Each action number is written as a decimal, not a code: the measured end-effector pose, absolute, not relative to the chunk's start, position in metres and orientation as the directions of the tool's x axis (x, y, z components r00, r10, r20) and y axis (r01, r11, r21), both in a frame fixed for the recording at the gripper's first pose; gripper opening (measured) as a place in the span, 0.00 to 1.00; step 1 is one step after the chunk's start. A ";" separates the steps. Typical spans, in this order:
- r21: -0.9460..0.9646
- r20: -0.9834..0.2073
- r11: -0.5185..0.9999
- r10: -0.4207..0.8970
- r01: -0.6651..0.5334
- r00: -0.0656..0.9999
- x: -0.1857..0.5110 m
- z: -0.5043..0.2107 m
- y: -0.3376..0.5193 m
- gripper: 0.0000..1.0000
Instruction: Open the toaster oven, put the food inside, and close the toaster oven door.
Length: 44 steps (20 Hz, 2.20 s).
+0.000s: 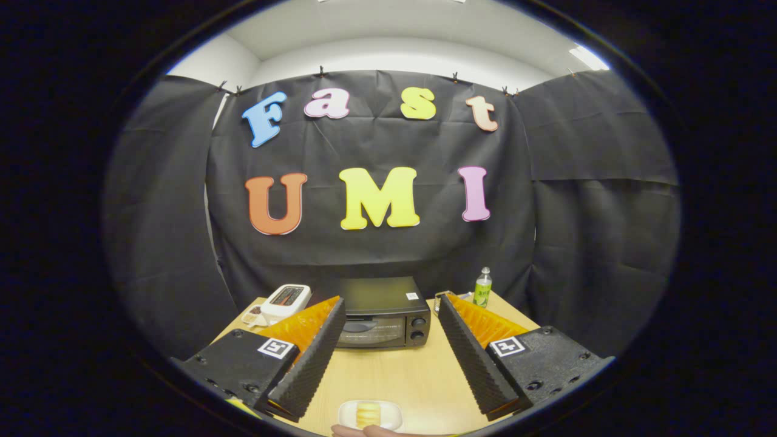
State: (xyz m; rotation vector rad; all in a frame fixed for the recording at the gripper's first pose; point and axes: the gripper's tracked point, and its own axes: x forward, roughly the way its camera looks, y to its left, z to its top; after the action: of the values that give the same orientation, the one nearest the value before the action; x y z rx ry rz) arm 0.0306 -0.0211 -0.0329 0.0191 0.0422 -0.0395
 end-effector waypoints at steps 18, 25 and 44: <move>0.000 -0.222 1.000 0.004 -0.004 0.975 0.213 -0.159 0.031 1.00; -0.005 -0.264 0.999 0.042 -0.045 0.964 0.279 -0.202 0.050 1.00; 0.003 -0.299 0.998 0.063 -0.065 0.952 0.262 -0.232 0.057 1.00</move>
State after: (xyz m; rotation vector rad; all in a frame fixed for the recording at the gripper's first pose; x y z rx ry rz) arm 0.2624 0.0573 -0.2320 -0.0070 0.3036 0.0654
